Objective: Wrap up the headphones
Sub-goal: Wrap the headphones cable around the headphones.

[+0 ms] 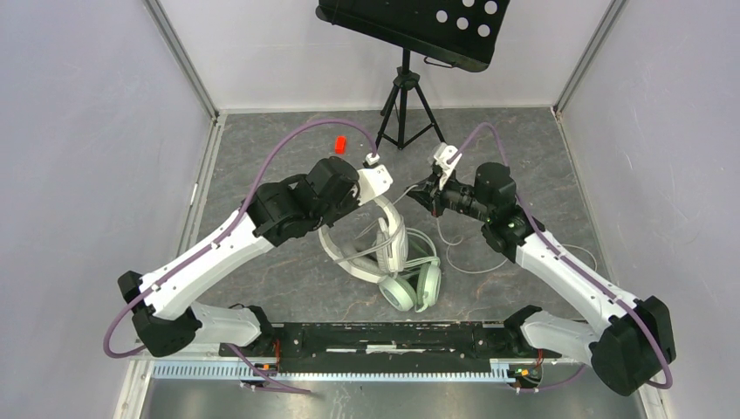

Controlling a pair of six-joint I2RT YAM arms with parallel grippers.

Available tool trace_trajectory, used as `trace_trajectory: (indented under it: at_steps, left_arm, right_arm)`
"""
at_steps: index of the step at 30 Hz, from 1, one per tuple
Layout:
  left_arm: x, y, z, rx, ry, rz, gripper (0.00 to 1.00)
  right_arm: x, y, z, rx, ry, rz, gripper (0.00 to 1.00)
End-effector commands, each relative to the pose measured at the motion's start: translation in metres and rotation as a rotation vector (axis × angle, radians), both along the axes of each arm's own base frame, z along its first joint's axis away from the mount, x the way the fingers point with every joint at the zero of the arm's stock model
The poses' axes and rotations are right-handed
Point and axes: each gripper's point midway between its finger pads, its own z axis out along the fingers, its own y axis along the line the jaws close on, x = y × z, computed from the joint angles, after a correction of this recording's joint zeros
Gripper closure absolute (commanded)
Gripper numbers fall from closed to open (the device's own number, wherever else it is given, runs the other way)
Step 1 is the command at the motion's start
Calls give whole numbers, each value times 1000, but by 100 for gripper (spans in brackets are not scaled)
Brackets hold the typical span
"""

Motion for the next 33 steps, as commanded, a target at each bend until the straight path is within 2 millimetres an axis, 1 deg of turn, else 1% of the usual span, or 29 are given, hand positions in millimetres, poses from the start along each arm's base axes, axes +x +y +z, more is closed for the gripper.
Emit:
trace_trajectory:
  at_steps: [1, 4, 8, 11, 20, 23, 27, 30, 33]
  left_arm:
    - [-3, 26, -6, 169, 10, 12, 98]
    - [2, 31, -6, 199, -10, 38, 98]
    - [9, 40, 2, 240, -59, 96, 98]
    - [11, 45, 6, 250, -76, 117, 98]
    - [12, 49, 5, 267, -87, 134, 98]
    - [14, 51, 8, 270, -100, 150, 98]
    - [17, 51, 12, 260, -120, 175, 98]
    - [18, 51, 15, 238, -135, 184, 98]
    - [20, 50, 18, 223, -152, 193, 98]
  right_arm:
    - [-4, 5, 30, 58, 72, 31, 95]
    - [-13, 9, 32, 93, 117, 65, 95]
    - [-25, 15, 35, 127, 166, 122, 96]
    - [-37, 21, 37, 153, 200, 188, 97]
    - [-67, 27, 45, 229, 258, 321, 95]
    - [-78, 29, 48, 260, 268, 373, 92]
    - [-87, 28, 45, 273, 265, 408, 90]
    - [-91, 28, 39, 282, 274, 425, 89]
    - [-95, 30, 38, 316, 289, 453, 87]
